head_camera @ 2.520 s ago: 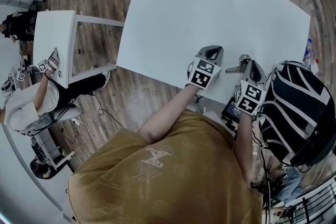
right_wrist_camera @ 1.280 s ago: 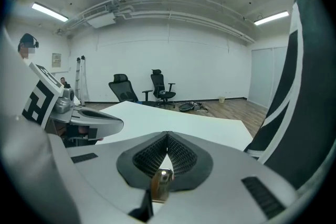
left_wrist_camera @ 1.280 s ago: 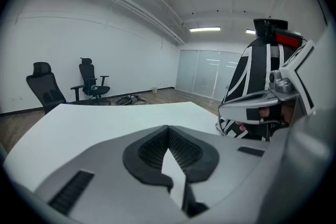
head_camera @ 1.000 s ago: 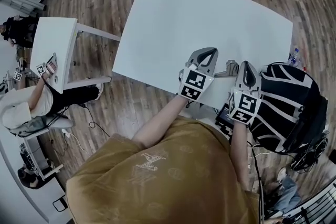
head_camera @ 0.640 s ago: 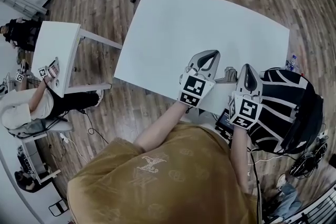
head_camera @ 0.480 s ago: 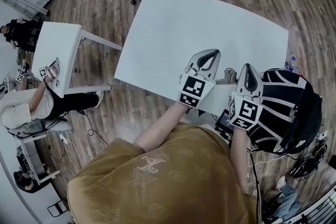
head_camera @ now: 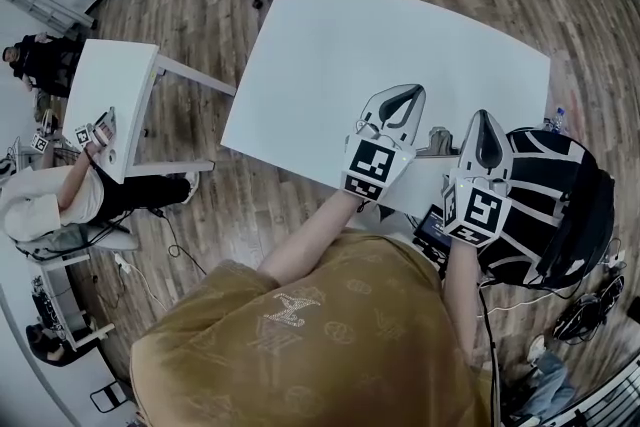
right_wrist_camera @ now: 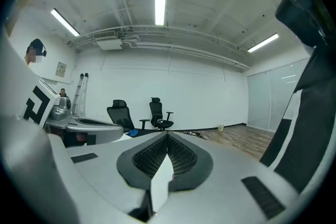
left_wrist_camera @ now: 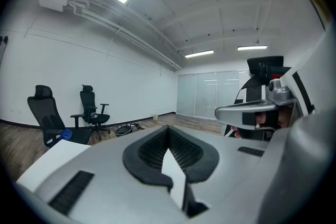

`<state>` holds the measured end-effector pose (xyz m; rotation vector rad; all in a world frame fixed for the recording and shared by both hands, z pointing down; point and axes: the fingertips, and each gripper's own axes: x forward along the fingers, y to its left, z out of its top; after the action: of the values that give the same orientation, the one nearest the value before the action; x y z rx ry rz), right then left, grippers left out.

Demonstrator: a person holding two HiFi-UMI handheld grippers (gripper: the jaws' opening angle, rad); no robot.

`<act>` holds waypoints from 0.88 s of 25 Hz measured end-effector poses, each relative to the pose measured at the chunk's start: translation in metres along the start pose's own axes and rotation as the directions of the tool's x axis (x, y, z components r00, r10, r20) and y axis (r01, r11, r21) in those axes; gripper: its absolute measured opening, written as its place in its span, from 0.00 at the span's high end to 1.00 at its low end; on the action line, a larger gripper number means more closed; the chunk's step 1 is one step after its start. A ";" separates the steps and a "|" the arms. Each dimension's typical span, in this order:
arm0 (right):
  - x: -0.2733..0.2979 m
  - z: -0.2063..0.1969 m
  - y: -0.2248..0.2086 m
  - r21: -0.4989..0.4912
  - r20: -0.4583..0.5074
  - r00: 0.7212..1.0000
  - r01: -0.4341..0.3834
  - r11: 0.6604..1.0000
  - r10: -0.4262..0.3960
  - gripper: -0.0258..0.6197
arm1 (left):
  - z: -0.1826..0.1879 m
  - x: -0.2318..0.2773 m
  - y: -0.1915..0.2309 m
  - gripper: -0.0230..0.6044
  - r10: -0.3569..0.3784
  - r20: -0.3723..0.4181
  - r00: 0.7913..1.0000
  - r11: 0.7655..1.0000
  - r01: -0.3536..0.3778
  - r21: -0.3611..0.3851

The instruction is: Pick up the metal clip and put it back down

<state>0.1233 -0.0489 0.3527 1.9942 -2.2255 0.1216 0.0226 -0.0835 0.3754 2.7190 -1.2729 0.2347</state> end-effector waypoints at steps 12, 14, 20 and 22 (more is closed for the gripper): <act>-0.004 0.007 -0.002 0.013 0.016 1.000 0.012 1.000 -0.012 0.95 | 0.018 0.001 -0.006 0.95 -0.018 0.032 0.999 1.000 0.017 0.025; -0.003 0.006 -0.003 0.000 0.009 1.000 0.011 1.000 -0.011 0.95 | 0.017 0.001 -0.007 0.95 -0.018 0.033 0.999 1.000 0.017 0.025; -0.004 0.009 -0.004 0.016 0.028 1.000 0.010 1.000 -0.010 0.95 | 0.018 0.002 -0.005 0.95 -0.016 0.033 0.999 1.000 0.016 0.026; -0.004 0.009 -0.003 0.019 0.027 1.000 0.011 1.000 -0.011 0.95 | 0.017 0.002 -0.004 0.95 -0.015 0.032 0.999 1.000 0.014 0.023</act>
<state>0.1259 -0.0470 0.3433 2.0291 -2.2375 0.1150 0.0283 -0.0862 0.3586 2.7614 -1.2665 0.2061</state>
